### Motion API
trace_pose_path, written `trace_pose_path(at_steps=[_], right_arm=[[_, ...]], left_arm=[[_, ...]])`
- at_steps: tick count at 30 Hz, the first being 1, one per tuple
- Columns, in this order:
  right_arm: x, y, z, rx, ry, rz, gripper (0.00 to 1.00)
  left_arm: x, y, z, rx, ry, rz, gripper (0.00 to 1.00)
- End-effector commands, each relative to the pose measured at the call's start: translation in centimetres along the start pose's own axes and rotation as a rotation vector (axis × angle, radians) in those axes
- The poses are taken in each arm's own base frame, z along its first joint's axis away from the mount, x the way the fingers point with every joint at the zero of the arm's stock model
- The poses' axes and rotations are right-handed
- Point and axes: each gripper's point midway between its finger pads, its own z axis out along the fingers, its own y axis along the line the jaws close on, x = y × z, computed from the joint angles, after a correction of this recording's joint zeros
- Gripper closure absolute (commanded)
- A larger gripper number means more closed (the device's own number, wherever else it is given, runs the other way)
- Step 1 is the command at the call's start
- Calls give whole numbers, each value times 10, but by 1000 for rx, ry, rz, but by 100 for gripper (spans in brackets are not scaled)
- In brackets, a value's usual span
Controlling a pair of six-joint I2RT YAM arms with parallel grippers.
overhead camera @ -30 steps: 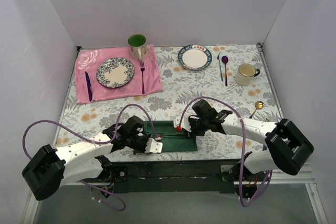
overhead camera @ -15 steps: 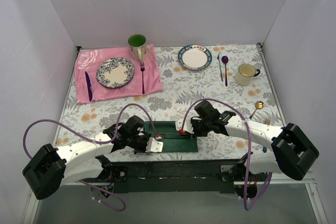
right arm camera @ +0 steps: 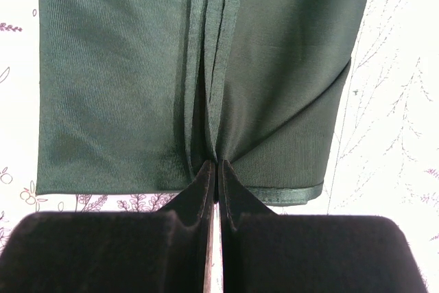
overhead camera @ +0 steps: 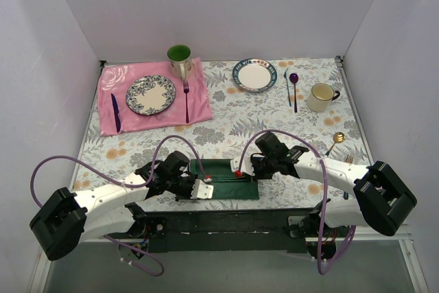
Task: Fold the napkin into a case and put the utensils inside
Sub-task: Smooth out the 2/3-rectangle-folded napkin at the center of the board.
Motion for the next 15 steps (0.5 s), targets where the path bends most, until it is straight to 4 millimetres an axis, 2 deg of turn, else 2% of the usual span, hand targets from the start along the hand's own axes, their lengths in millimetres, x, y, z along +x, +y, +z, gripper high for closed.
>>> trace_pose_path(at_steps=[1, 3, 8, 11, 15], right_arm=[[7, 5, 5, -8, 3, 15, 99], [8, 7, 8, -15, 3, 21, 99], [10, 11, 10, -23, -4, 37, 99], [10, 13, 10, -29, -5, 39, 99], [11, 14, 11, -30, -4, 44, 99]], left_arm=[[5, -6, -4, -3, 28, -58, 79], [-13, 1, -8, -26, -35, -52, 70], [-56, 26, -21, -160, -182, -21, 64], [-67, 31, -17, -214, -210, 49, 62], [-70, 20, 1, -180, -201, 119, 60]])
